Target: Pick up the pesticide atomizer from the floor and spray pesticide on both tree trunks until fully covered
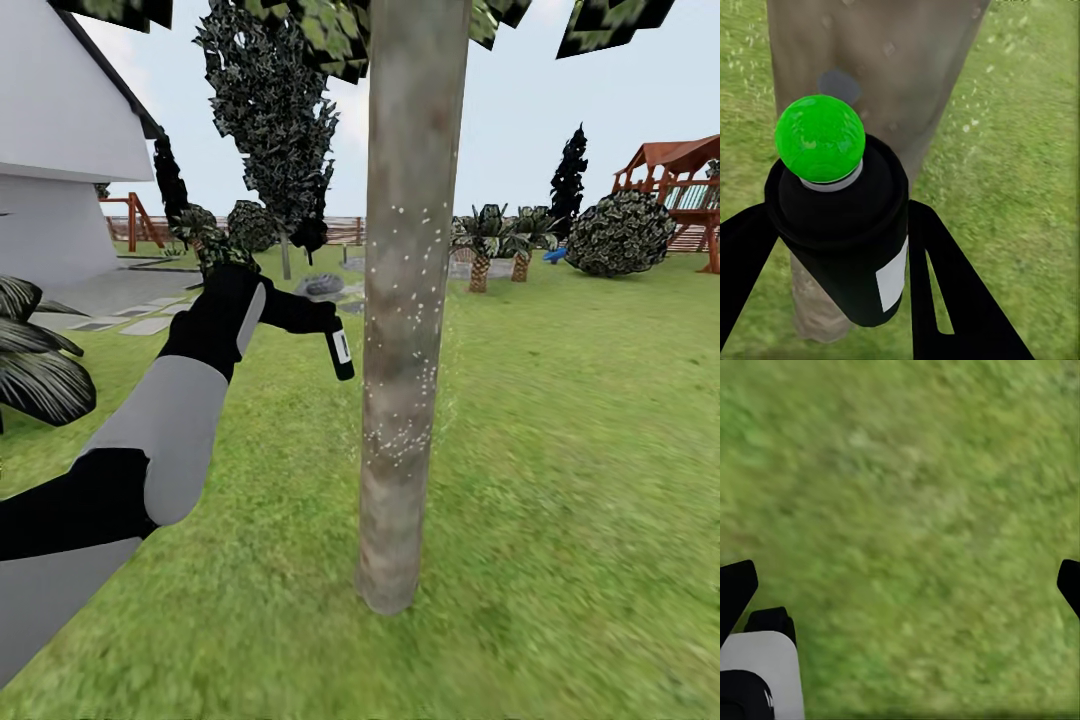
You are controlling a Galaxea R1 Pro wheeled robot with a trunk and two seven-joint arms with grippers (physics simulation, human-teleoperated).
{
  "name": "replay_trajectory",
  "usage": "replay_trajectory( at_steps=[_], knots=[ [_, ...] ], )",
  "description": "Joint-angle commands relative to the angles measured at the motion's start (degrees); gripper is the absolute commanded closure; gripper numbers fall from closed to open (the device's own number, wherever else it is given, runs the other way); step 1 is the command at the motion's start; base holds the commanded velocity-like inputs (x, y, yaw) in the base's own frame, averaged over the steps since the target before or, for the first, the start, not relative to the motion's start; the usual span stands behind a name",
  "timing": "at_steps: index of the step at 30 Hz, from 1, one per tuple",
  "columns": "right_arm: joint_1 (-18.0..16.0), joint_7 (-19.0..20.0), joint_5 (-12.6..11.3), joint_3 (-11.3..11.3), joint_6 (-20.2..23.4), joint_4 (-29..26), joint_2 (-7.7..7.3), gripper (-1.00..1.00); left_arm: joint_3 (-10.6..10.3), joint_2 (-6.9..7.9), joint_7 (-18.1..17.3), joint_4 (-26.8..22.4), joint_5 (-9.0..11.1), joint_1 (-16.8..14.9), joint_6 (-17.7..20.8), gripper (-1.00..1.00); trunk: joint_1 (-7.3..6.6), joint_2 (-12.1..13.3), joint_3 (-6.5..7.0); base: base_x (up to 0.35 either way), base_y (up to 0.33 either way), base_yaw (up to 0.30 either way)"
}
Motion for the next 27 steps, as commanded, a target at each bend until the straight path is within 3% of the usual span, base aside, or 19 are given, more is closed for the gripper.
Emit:
replay_trajectory(
  at_steps=[1,6,11,15,17,20,21,26,27],
  knots=[
    [0.00,0.00,0.01,0.00,0.00,0.00,0.00,-1.00,-0.01,0.01,0.12,-0.06,-0.08,-0.01,-0.05,1.00,0.01,0.01,0.00,-0.057,0.010,0.000],
    [0.00,0.00,0.01,0.02,0.00,0.00,0.00,-1.00,-0.83,-0.47,0.25,0.49,-0.18,-0.12,-0.20,1.00,0.01,0.01,0.00,-0.015,0.003,0.000],
    [0.01,0.00,0.01,0.00,0.00,0.00,0.00,-1.00,-0.92,-0.83,0.30,0.66,-0.23,-4.61,-0.15,1.00,0.01,0.01,0.00,-0.001,0.000,0.000],
    [0.00,0.00,0.01,0.00,-0.01,0.00,0.00,-1.00,-0.84,-0.85,0.30,0.32,0.05,-5.35,-0.14,1.00,0.01,0.01,0.00,0.000,0.000,0.000],
    [0.00,0.00,0.01,0.00,0.00,0.00,0.00,-1.00,-0.82,-0.85,0.27,0.14,2.95,-5.41,-0.14,1.00,0.01,0.01,0.00,0.000,0.000,0.000],
    [0.00,0.00,0.01,0.00,0.00,0.00,0.00,-1.00,-0.82,-0.81,0.22,0.01,10.80,-5.43,-0.21,1.00,0.01,0.01,0.00,0.000,0.000,0.000],
    [0.00,0.00,0.01,0.00,0.00,0.00,0.00,-1.00,-0.81,-0.80,0.16,-0.09,12.25,-5.44,-0.22,1.00,0.01,0.01,0.00,0.000,0.000,0.000],
    [0.00,0.00,0.01,0.00,-0.02,0.00,0.00,-1.00,-0.69,-0.60,-0.42,0.51,13.53,-5.44,-0.37,1.00,0.01,0.01,0.00,0.000,0.000,0.000],
    [0.00,0.00,0.01,0.00,-0.03,0.00,0.00,-1.00,-2.54,-0.54,-0.41,2.57,13.43,-5.44,-0.50,1.00,0.01,0.01,0.00,0.000,0.000,0.000]
  ],
)
